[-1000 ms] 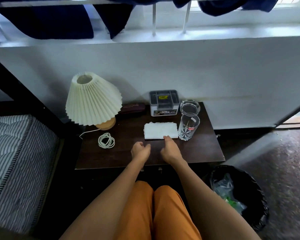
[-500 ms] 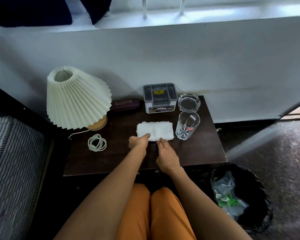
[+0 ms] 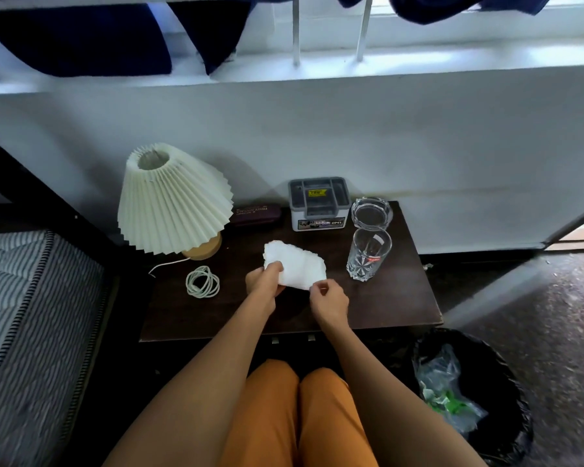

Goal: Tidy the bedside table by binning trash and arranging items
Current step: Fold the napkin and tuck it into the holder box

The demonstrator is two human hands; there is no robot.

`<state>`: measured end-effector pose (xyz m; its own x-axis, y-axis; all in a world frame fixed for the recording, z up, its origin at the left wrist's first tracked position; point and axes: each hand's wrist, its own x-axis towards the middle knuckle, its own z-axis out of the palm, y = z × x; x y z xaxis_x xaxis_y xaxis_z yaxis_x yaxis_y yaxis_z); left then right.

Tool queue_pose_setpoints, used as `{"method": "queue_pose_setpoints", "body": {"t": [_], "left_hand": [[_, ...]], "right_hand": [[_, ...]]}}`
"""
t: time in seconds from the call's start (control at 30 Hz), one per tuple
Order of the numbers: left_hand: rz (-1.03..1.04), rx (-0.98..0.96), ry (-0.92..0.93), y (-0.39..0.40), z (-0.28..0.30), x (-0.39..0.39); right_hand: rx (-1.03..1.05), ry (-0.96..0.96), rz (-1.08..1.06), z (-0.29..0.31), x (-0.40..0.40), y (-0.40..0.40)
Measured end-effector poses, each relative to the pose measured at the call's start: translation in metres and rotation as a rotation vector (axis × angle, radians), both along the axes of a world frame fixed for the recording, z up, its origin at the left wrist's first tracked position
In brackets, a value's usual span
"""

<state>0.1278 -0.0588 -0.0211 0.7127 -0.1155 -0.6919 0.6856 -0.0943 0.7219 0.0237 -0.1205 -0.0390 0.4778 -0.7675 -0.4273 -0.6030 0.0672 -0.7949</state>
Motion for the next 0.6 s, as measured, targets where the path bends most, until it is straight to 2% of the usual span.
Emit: {"method": "queue_pose_setpoints", "body": {"t": [0.07,0.17,0.27,0.43,0.6], "left_hand": [[0.013,-0.102,-0.005,0.006,0.013,0.001],[0.027,-0.234,-0.003,0.014,0.033,-0.001],[0.021,-0.297,-0.012,0.024,0.051,-0.007],[-0.027,-0.352,-0.036,0.04,0.078,-0.018],[-0.049,-0.433,-0.111,0.056,0.102,-0.024]], "right_hand": [[0.298,-0.071,-0.133,0.008,0.004,0.004],[0.76,-0.171,-0.131,0.021,0.003,0.009],[1.023,-0.343,-0.188,0.035,-0.001,0.016],[0.993,-0.479,-0.315,0.068,0.001,0.024],[0.935,-0.498,-0.323,0.096,0.002,0.03]]}}
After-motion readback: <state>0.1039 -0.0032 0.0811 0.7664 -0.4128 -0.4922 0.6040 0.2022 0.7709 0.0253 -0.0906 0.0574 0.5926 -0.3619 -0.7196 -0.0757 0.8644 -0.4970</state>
